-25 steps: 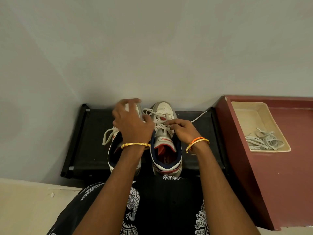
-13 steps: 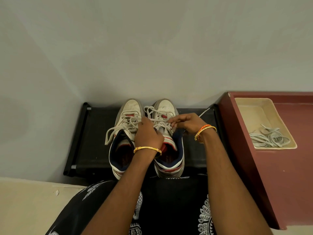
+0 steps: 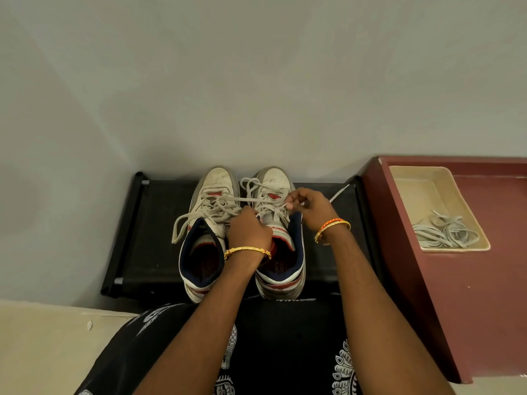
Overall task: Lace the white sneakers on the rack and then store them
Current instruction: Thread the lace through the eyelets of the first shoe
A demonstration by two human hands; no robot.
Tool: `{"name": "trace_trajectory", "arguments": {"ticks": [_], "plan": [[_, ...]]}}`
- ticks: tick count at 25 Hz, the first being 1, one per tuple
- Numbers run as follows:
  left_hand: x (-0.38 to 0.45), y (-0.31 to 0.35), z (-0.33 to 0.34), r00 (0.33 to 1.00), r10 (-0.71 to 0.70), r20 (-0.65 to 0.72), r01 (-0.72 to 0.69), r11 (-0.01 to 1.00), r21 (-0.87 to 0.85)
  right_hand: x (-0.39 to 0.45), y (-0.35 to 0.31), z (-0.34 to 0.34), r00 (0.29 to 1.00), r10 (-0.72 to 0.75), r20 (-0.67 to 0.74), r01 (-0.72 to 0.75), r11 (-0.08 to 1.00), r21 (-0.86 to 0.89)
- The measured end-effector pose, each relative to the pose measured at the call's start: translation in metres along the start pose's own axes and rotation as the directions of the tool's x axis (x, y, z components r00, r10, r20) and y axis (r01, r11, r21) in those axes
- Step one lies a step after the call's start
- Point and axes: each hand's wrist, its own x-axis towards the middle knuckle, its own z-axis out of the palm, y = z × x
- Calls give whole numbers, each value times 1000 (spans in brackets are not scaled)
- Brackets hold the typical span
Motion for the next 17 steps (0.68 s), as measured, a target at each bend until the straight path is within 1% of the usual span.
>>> {"name": "trace_trajectory", "arguments": {"ticks": [2, 5, 8, 11, 14, 16, 17], "plan": [[-1, 2, 1, 1000, 4, -2, -4, 999, 38, 1, 0, 6, 998, 28, -49, -24, 997, 68], [-1, 3, 2, 1000, 5, 0, -5, 998, 62, 1, -4, 12, 994, 55, -96, -45, 994, 103], [-1, 3, 3, 1000, 9, -2, -8, 998, 57, -1, -5, 12, 992, 71, -107, -60, 993, 105], [-1, 2, 3, 1000, 18, -9, -17, 999, 39, -1, -4, 10, 992, 100, -75, -92, 990, 108], [1, -4, 3, 999, 32, -25, -33, 998, -47, -6, -9, 3, 993, 107, -47, -101, 988, 119], [4, -6, 2, 998, 54, -43, -59, 990, -129, -14, -17, -3, 992, 104, -69, -90, 979, 180], [6, -6, 1, 996, 66, -56, -75, 981, -177, -19, -23, -5, 992, 123, -41, -111, 969, 222]]}}
